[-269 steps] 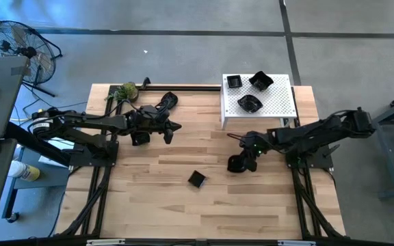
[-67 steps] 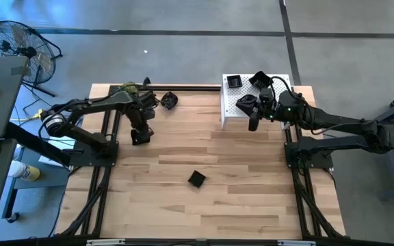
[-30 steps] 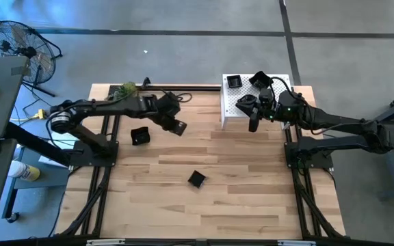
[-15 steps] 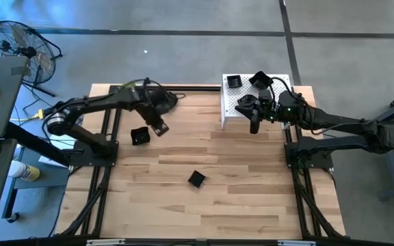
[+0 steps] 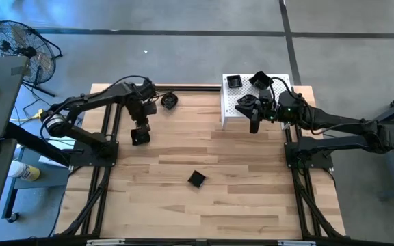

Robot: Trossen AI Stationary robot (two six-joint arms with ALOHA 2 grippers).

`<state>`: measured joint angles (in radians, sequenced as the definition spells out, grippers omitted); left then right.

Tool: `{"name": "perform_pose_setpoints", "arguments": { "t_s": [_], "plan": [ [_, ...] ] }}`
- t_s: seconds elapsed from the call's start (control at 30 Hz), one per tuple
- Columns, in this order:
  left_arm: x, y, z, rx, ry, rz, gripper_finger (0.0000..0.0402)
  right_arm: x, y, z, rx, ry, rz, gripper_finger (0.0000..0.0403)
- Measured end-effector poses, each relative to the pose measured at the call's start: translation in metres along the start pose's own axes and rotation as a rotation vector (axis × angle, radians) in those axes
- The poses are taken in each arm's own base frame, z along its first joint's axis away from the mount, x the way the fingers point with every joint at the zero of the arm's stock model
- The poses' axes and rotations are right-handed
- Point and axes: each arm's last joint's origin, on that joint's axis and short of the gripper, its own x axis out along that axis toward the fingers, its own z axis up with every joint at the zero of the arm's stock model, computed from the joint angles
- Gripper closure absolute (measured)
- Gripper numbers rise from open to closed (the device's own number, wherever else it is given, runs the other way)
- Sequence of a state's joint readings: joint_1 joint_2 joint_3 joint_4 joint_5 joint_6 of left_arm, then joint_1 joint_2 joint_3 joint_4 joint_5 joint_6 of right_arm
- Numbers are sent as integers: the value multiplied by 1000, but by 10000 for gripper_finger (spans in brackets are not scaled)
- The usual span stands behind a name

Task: Pick & Place Mini shaped plates
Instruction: Stack the distorted square plate on top of the stacked distorted square plates on the shelf

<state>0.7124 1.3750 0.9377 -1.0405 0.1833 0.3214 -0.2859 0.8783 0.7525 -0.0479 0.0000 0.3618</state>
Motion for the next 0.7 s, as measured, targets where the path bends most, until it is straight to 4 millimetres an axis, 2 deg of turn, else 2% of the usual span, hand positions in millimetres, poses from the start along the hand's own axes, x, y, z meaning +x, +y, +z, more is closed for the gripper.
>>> {"name": "perform_pose_setpoints", "arguments": {
  "t_s": [0.27, 0.43, 0.7],
  "plan": [
    [22, 3, -13, 11, 57, 81, 280, 0, -1, 0, -3, -8, -20, 397],
    [41, 5, -23, 8, 73, 114, 271, 0, -1, 0, -4, -8, -20, 401],
    [43, 7, -20, 17, 41, 141, 276, 0, -1, 0, -4, -8, -22, 397]
  ]
}}
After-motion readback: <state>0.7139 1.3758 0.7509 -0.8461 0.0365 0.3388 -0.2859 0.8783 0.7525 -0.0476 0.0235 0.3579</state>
